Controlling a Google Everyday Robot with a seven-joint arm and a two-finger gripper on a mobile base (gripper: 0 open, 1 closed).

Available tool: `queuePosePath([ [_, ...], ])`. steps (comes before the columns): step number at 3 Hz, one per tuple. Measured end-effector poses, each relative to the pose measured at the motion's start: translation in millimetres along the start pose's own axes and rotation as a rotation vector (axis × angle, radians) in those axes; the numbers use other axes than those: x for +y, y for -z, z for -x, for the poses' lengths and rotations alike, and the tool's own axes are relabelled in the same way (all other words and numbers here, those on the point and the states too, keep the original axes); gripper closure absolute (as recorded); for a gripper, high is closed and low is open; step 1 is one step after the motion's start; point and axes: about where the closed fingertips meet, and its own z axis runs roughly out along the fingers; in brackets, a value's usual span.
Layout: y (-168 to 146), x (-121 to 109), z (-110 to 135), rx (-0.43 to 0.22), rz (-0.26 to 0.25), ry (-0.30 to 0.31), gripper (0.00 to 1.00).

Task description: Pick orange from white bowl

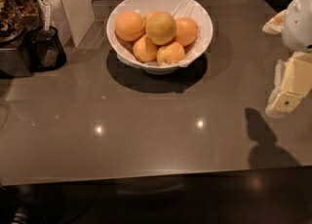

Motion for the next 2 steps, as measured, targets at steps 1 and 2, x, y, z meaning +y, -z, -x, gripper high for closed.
queuePosePath([
  [1,0,0,0,0.0,0.0,0.0,0.0],
  [2,8,-11,11,-0.064,-0.034,-0.001,0.0],
])
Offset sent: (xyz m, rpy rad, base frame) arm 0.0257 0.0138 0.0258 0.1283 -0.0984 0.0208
